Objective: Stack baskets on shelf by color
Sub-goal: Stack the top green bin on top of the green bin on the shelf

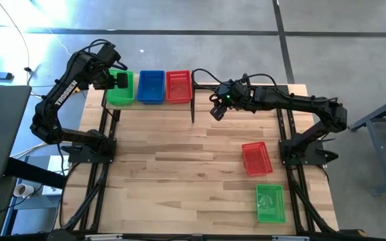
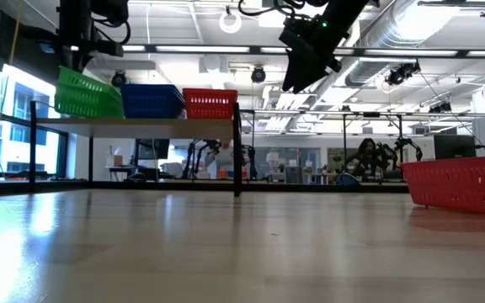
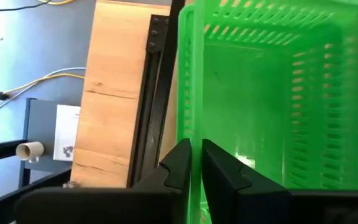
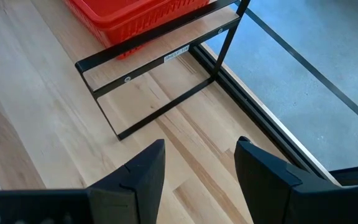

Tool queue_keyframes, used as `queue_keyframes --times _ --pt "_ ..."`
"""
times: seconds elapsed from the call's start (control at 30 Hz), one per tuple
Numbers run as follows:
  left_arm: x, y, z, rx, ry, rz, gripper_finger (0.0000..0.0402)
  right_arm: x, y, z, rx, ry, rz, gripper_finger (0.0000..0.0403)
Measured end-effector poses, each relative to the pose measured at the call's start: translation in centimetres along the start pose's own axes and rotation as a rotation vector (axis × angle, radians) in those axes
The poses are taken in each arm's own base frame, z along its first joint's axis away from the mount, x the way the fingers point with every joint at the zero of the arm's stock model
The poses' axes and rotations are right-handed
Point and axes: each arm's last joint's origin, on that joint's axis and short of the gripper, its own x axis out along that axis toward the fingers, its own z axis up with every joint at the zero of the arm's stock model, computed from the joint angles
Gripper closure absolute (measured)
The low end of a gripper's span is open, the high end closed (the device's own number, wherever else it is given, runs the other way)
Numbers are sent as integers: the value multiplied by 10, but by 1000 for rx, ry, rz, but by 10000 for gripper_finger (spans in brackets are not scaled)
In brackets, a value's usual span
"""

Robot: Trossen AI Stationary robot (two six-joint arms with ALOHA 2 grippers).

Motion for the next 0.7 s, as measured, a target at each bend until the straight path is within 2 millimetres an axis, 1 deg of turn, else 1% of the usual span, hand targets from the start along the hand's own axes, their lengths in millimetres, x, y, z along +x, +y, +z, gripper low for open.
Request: queue_keyframes --times 0.2,0.57,0.7 --pt "0 -1 0 33 9 -15 349 0 0 0 0 0 0 226" --pt "0 0 0 68 -4 -7 320 0 0 0 5 0 0 226" --pt "-6 0 2 64 -20 -21 310 0 0 0 6 0 0 226"
